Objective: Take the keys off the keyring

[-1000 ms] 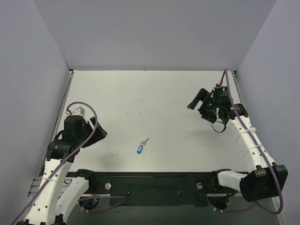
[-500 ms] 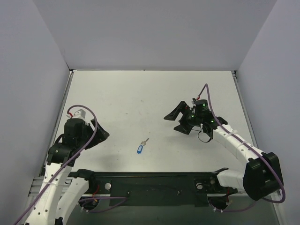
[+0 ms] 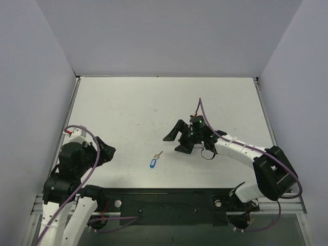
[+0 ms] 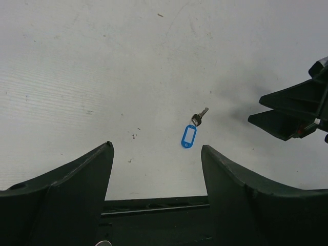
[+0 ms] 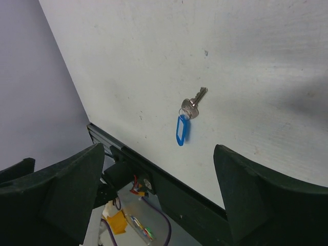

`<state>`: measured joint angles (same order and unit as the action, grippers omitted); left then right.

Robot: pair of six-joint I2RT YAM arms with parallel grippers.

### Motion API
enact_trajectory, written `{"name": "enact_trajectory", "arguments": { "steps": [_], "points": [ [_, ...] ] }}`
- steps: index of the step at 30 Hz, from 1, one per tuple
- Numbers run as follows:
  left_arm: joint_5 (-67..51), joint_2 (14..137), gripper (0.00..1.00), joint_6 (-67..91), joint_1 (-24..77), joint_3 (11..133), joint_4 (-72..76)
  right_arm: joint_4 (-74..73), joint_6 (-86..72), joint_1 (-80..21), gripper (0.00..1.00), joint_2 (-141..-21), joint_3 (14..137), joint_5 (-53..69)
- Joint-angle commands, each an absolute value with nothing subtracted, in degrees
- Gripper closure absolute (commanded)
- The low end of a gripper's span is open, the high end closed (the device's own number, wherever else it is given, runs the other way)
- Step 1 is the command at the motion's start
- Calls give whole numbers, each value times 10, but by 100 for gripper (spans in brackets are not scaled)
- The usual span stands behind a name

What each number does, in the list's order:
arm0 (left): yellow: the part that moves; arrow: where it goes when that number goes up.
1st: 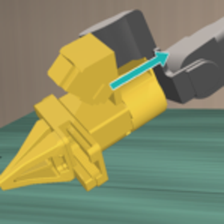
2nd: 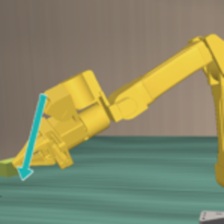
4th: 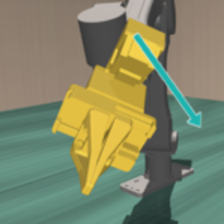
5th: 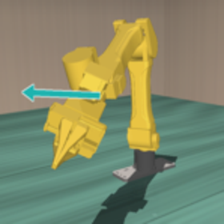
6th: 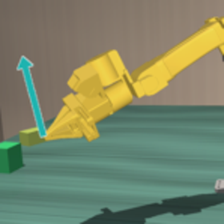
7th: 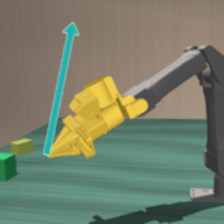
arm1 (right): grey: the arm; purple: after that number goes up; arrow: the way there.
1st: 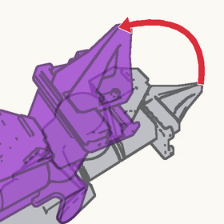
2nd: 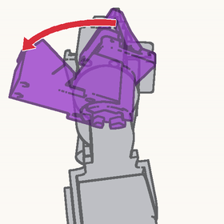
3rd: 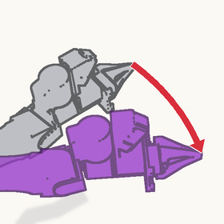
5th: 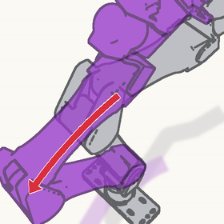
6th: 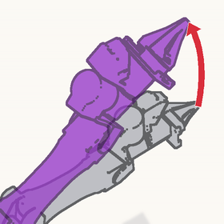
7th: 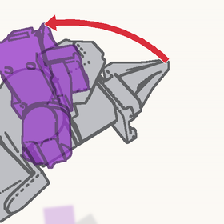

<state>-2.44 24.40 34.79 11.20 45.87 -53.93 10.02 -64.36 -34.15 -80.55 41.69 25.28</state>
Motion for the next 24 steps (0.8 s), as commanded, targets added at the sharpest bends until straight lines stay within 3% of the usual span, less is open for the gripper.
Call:
{"name": "enact_trajectory", "arguments": {
  "steps": [1,24],
  "points": [
    [-32,221,21,331,114,469,-530,149,-657,-383,18,-847,427,235],
    [-81,223,20,301,113,464,-520,211,-686,-473,39,-971,449,179]
  ]
}}
